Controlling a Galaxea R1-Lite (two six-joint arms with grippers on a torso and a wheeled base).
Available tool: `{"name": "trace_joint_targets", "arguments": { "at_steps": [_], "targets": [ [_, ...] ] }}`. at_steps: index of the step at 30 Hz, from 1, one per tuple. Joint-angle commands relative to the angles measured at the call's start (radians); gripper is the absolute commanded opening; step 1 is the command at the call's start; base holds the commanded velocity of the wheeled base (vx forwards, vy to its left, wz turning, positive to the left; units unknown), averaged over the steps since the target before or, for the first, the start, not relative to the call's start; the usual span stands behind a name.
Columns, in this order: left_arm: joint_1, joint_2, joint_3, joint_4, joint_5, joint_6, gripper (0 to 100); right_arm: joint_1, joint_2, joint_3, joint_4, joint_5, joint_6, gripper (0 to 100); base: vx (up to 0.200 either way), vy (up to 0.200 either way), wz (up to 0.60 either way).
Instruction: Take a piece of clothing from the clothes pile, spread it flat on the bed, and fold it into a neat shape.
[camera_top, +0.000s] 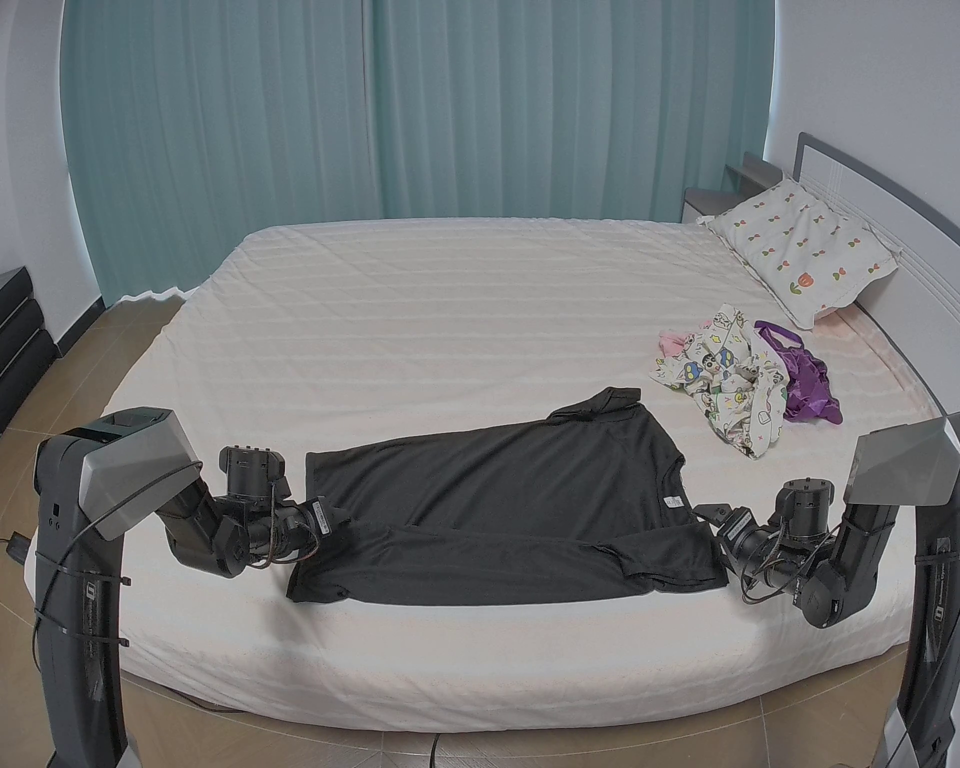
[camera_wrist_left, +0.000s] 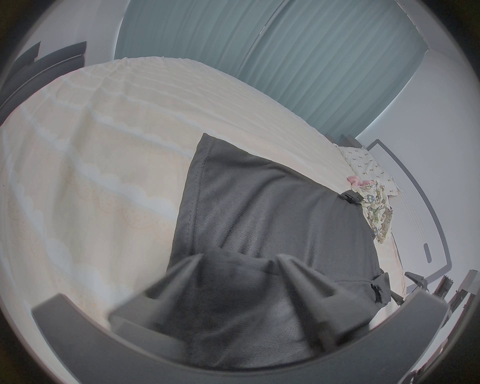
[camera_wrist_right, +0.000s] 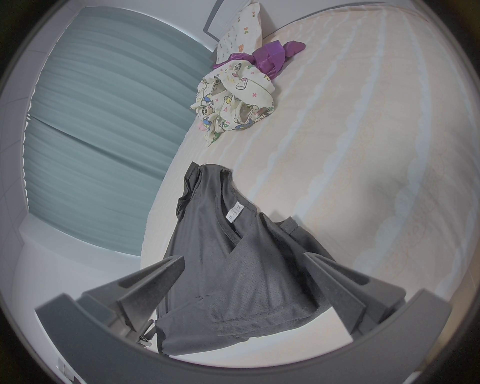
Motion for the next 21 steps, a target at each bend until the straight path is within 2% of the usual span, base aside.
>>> {"name": "trace_joint_targets", "arguments": {
  "at_steps": [1,4,7,9,13,18,21],
  "targets": [
    [0.003,-0.001,0.01,-0.001,0.002,-0.004,0,0.0,0.007,-0.001,0.0,0.0,-0.018,100,0.0,0.0,0.0],
    [-0.002,-0.004,0.022,-0.003,0.011,-0.007,0,0.0,-0.002,-0.008,0.0,0.0,-0.032,100,0.0,0.0,0.0],
    [-0.005,-0.004,0.034,-0.029,0.055,-0.017,0,0.0,-0.013,-0.011,0.004,0.0,-0.076,100,0.0,0.0,0.0],
    [-0.006,-0.004,0.044,-0.061,0.084,-0.037,0,-0.006,-0.01,-0.014,0.007,0.0,-0.128,100,0.0,0.0,0.0],
    [-0.006,-0.017,0.079,-0.132,0.088,-0.095,0,-0.009,0.01,-0.054,0.023,0.0,-0.23,100,0.0,0.0,0.0],
    [-0.009,-0.043,0.108,-0.153,0.088,-0.101,0,-0.016,0.03,-0.139,0.105,0.008,-0.377,100,0.0,0.0,0.0],
    [-0.009,-0.07,0.133,-0.153,0.086,-0.101,0,-0.019,0.03,-0.169,0.17,0.045,-0.452,100,0.0,0.0,0.0]
  ]
}}
